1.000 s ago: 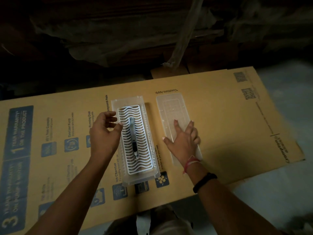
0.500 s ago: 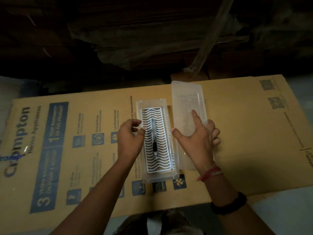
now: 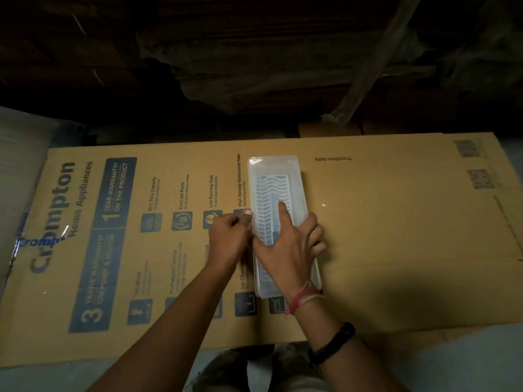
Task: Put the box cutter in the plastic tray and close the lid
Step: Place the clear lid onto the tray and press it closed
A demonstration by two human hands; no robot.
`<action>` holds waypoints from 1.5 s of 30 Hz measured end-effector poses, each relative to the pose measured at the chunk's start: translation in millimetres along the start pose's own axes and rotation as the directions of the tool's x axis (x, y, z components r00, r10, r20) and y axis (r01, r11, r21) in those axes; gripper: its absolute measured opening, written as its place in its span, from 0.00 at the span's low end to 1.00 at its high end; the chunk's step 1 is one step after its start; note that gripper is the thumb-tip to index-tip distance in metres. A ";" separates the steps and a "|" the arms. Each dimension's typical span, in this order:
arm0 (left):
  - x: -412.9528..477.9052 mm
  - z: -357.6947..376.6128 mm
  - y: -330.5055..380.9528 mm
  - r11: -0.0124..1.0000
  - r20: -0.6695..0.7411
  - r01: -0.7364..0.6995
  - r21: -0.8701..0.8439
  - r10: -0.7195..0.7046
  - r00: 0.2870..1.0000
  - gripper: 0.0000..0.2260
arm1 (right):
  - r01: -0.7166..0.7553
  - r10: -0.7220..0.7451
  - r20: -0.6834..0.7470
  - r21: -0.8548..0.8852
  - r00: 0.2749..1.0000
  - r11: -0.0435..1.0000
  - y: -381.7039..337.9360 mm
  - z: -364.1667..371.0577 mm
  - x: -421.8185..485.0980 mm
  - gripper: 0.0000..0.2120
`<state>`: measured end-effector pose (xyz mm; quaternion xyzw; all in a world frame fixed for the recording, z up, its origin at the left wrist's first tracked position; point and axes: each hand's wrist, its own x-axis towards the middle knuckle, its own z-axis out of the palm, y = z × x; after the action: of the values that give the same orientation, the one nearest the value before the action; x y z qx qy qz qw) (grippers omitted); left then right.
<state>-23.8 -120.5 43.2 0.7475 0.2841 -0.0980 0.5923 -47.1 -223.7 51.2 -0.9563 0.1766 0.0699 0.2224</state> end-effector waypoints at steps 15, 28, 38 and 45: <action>10.6 7.9 -6.5 0.991 0.026 0.118 -0.069 -0.116 0.993 0.12 | 0.019 -0.019 0.000 -0.051 1.000 0.999 5.7 15.0 -1.6 0.42; 13.6 12.9 -18.1 0.988 -0.016 0.129 -0.084 -0.131 0.991 0.08 | -0.479 0.326 0.354 0.707 0.877 0.521 106.5 -10.8 -62.2 0.07; 8.6 14.7 -21.5 0.992 0.001 0.092 -0.082 -0.092 0.996 0.09 | -0.557 0.339 0.444 0.703 0.829 0.441 105.0 -6.4 -55.0 0.06; -33.6 2.3 -48.7 0.992 0.066 -0.048 0.118 0.041 0.997 0.20 | -0.347 0.269 0.223 0.689 0.937 0.637 79.8 -43.2 1.1 0.05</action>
<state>-77.1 -126.4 18.4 0.7844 0.2421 -0.1253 0.5571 -73.1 -310.4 57.6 -0.7434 0.3388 0.0794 0.5712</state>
